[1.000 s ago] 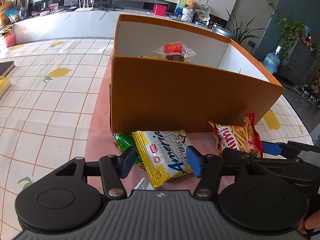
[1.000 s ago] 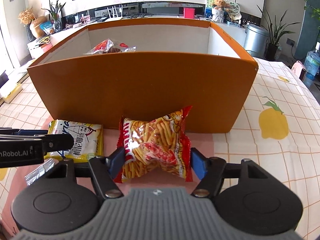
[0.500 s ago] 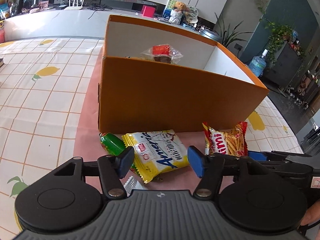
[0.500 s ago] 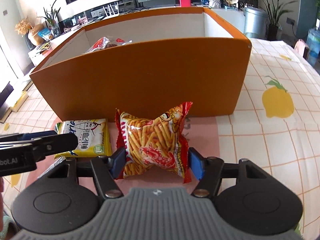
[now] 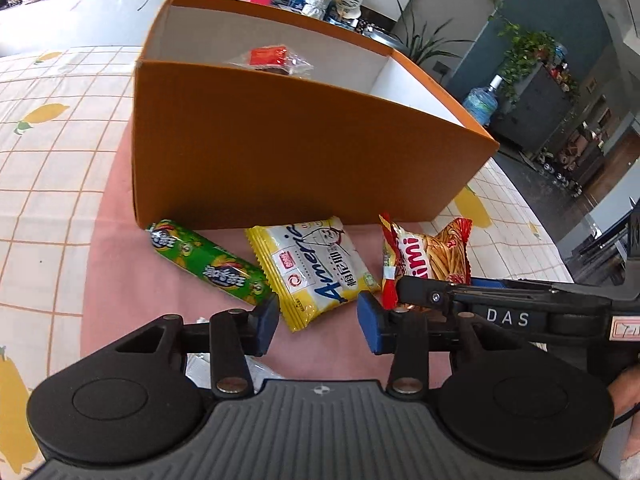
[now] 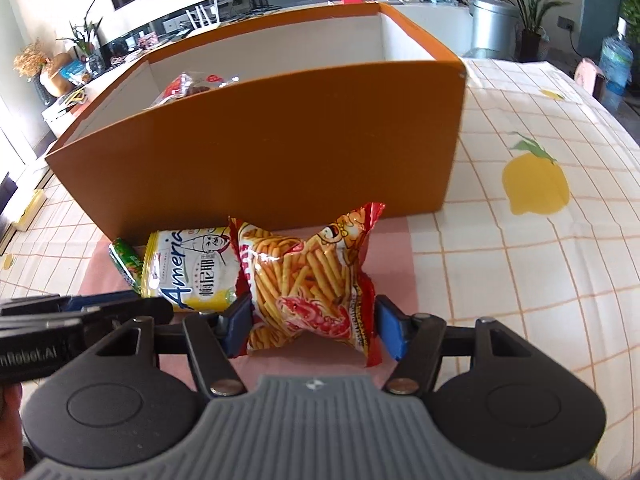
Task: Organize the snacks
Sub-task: 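Lower left tool onto the yellow Americ bag and grasp it while right tool holds Mimi bag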
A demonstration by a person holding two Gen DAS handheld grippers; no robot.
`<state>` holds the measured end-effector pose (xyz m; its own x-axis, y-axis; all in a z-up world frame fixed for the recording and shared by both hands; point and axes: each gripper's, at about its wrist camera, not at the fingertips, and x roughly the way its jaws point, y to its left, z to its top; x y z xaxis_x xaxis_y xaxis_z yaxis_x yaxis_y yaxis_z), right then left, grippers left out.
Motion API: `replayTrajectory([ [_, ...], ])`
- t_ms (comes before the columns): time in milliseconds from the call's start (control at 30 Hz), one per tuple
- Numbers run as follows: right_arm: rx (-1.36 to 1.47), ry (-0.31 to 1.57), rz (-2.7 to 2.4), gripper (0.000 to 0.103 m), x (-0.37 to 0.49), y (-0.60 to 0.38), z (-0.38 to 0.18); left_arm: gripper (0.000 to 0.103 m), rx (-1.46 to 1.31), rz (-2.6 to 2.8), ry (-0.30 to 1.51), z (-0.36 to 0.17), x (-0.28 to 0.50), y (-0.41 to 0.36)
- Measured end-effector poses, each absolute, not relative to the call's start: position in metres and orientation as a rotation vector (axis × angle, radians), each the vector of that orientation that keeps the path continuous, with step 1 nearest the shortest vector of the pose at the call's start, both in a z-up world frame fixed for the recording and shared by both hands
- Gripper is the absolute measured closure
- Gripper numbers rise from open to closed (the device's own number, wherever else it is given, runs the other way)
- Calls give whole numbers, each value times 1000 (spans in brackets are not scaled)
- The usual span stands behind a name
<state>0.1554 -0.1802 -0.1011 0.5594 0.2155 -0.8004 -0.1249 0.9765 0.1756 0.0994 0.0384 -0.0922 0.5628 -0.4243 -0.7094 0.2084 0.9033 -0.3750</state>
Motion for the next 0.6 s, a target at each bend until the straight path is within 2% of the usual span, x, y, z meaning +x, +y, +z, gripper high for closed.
replayTrajectory([
  [200,113,986,178,41,152,-192,-98,54,-238,-457,923,-93,104,28],
  [233,104,989,169,41,152,-193,-97,51,-205,-455,920,-92,104,26],
  [333,104,1000,150,41,152,-196,-98,33,-73,-427,884,-85,102,20],
  [367,111,1003,153,41,152,-197,-98,29,-29,-427,872,-82,102,17],
  [467,110,1005,163,41,155,-196,-98,21,97,-457,863,-76,106,8],
  [600,90,989,166,39,155,-193,-97,16,257,-493,862,-78,114,-1],
])
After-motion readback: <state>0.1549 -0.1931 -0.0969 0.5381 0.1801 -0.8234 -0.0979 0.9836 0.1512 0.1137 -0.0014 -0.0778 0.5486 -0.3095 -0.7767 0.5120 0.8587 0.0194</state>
